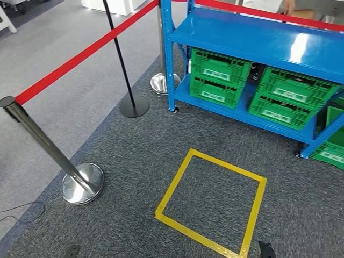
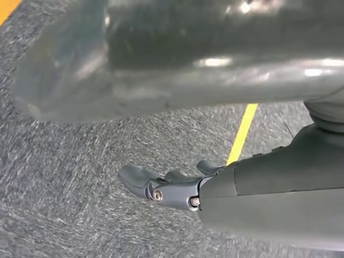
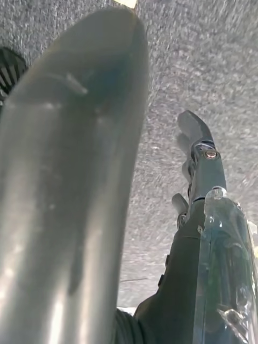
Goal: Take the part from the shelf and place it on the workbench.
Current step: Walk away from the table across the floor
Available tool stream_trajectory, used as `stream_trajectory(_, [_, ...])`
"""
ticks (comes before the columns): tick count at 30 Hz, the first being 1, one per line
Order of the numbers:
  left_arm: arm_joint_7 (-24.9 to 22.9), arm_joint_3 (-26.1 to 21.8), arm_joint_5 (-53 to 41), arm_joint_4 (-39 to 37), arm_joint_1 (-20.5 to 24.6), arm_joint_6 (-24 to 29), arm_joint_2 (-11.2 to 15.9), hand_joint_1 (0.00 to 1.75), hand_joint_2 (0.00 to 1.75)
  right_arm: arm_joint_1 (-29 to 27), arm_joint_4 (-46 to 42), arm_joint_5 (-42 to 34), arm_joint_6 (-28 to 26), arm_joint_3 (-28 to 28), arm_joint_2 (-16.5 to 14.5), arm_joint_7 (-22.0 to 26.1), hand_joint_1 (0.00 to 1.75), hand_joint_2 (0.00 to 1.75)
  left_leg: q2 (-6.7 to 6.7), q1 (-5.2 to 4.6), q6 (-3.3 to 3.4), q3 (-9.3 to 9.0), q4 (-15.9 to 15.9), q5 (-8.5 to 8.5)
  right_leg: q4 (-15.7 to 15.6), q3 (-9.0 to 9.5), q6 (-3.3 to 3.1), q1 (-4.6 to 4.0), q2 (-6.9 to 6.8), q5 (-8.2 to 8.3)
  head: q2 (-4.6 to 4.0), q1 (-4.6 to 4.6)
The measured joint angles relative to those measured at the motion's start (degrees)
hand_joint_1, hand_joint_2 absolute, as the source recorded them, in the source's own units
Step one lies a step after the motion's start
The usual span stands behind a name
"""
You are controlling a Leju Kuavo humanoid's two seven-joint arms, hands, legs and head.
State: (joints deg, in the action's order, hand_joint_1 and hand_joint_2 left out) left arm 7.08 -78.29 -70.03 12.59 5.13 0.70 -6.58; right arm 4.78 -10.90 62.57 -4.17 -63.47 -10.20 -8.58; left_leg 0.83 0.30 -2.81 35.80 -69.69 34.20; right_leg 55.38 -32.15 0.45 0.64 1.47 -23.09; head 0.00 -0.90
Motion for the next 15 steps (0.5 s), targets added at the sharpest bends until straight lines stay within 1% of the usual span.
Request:
stream_trajectory(1, [0.0, 0.0, 0.0, 0.0, -0.1, 0.0, 0.0, 0.0, 0.0, -0.1, 0.0, 0.0, 0.0, 0.0, 0.0, 0.0, 0.0, 0.0, -0.15, 0.02, 0.03, 0.91, -1.3, -0.33, 0.0, -0.01, 0.01, 0.01, 0.86, 0.05, 0.0, 0.01])
stream_trajectory(2, [0.0, 0.0, 0.0, 0.0, -0.1, 0.0, 0.0, 0.0, 0.0, -0.2, 0.0, 0.0, 0.0, 0.0, 0.0, 0.0, 0.0, 0.0, -0.29, 0.06, 0.1, 0.69, -0.2, -1.85, 0.0, 0.01, 0.07, 0.04, 1.72, 0.11, 0.0, 0.01])
stream_trajectory(3, [0.0, 0.0, 0.0, 0.0, -0.1, 0.0, 0.0, 0.0, 0.0, -0.2, 0.0, 0.0, 0.0, 0.0, 0.0, 0.0, 0.0, 0.0, -0.77, 0.15, 0.18, -0.62, 2.9, -4.19, 0.0, 0.05, 0.2, 0.09, 2.6, 0.19, 0.0, 0.02])
stream_trajectory(4, [0.0, 0.0, 0.0, 0.0, -0.1, 0.0, 0.0, 0.0, 0.0, -0.2, 0.0, 0.0, 0.0, 0.0, 0.0, 0.0, 0.0, 0.0, -1.99, 0.3, 0.25, -2.45, 7.0, -6.48, 0.0, 0.05, 0.41, 0.12, 3.47, 0.28, 0.0, 0.05])
stream_trajectory(5, [0.0, 0.0, 0.0, 0.0, 0.0, 0.0, 0.0, 0.0, 0.0, -0.1, 0.0, 0.0, 0.0, 0.0, 0.0, 0.0, 0.0, 0.0, -3.31, 0.49, 0.38, -4.34, 11.2, -8.07, 0.2, -0.09, 0.69, 0.07, 4.36, 0.32, 0.0, 0.15])
stream_trajectory(6, [0.0, 0.0, 0.0, 0.0, 0.0, 0.0, 0.0, 0.0, 0.0, -0.1, 0.0, 0.0, 0.0, 0.0, 0.0, 0.0, 0.0, 0.0, -4.42, 0.61, 0.52, -5.67, 14.1, -8.9, 0.2, -0.3, 1.04, 0.04, 5.13, 0.43, 0.0, 0.2])
stream_trajectory(7, [0.0, 0.0, 0.0, 0.0, 0.1, 0.0, 0.0, 0.0, 0.0, -0.1, 0.0, 0.0, 0.1, 0.0, 0.0, 0.0, 0.0, 0.0, -5.07, 0.65, 0.74, -6.3, 15.6, -9.02, 0.1, -0.54, 1.44, 0.04, 5.77, 0.55, 0.0, 0.29])
stream_trajectory(8, [-0.1, 0.0, 0.0, 0.0, 0.2, 0.0, 0.0, 0.0, 0.0, -0.3, 0.0, 0.0, 0.1, 0.0, 0.0, -0.1, 0.0, 0.0, -4.83, 0.59, 1.04, -6.49, 16.2, -8.92, 0.0, -0.86, 1.83, 0.08, 6.35, 0.7, 0.0, 0.33])
stream_trajectory(9, [-0.1, 0.1, 0.0, 0.0, 0.3, 0.0, 0.0, 0.0, 0.0, -0.5, 0.0, 0.0, 0.1, 0.0, 0.0, -0.1, 0.0, 0.0, -4.24, 0.57, 1.39, -6.42, 16.1, -9.03, -0.2, -1.05, 2.17, 0.2, 6.62, 0.84, 0.0, 0.32])
stream_trajectory(10, [-0.1, 0.1, 0.0, 0.0, 0.3, -0.1, -0.1, 0.0, 0.0, -0.7, 0.0, 0.0, 0.1, 0.0, 0.1, -0.1, 0.0, 0.0, -3.67, 0.57, 1.81, -6.42, 16.2, -9.15, 0.2, -1.34, 2.41, 0.2, 5.86, 0.56, 0.0, 0.28])
stream_trajectory(11, [-0.1, 0.1, 0.0, 0.0, 0.3, -0.1, -0.1, 0.0, 0.0, -0.8, 0.0, 0.0, 0.1, 0.0, 0.1, -0.2, 0.0, 0.0, -2.99, 0.59, 2.21, -6.43, 16.3, -9.29, 1.6, -2.07, 2.6, 0.14, 4.4, -0.42, 0.0, 0.05])
stream_trajectory(12, [-0.1, 0.1, 0.0, 0.0, 0.3, -0.1, -0.1, 0.0, 0.0, -0.7, 0.0, 0.0, 0.1, 0.0, 0.1, -0.2, 0.0, 0.0, -2.22, 0.58, 2.55, -6.42, 16.4, -9.36, 4.4, -3.32, 2.75, 0.06, 2.53, -2.15, 0.0, -0.15])
stream_trajectory(13, [-0.1, 0.1, 0.0, 0.0, 0.2, -0.1, 0.0, 0.0, 0.0, -0.6, 0.0, 0.0, 0.1, 0.0, 0.1, -0.2, 0.0, 0.0, -1.46, 0.46, 2.78, -6.41, 16.4, -9.34, 8.4, -5.14, 2.88, -0.01, 0.61, -4.37, 0.0, -0.37])
stream_trajectory(14, [-0.1, 0.1, 0.0, 0.0, 0.1, -0.1, 0.0, 0.0, 0.0, -0.5, 0.0, 0.0, 0.1, 0.0, 0.0, -0.2, 0.0, 0.0, -0.62, 0.33, 2.9, -6.41, 16.4, -9.3, 12.9, -7.18, 3.01, 0.01, -0.41, -6.52, 0.0, -0.51])
stream_trajectory(15, [-0.1, 0.1, 0.0, 0.0, 0.0, -0.1, 0.0, 0.0, 0.0, -0.5, 0.0, 0.0, 0.1, 0.0, 0.0, -0.2, 0.0, 0.0, 0.19, 0.23, 2.95, -6.42, 16.4, -9.25, 16.6, -8.79, 3.11, 0.03, -0.86, -7.96, 0.0, -0.52])
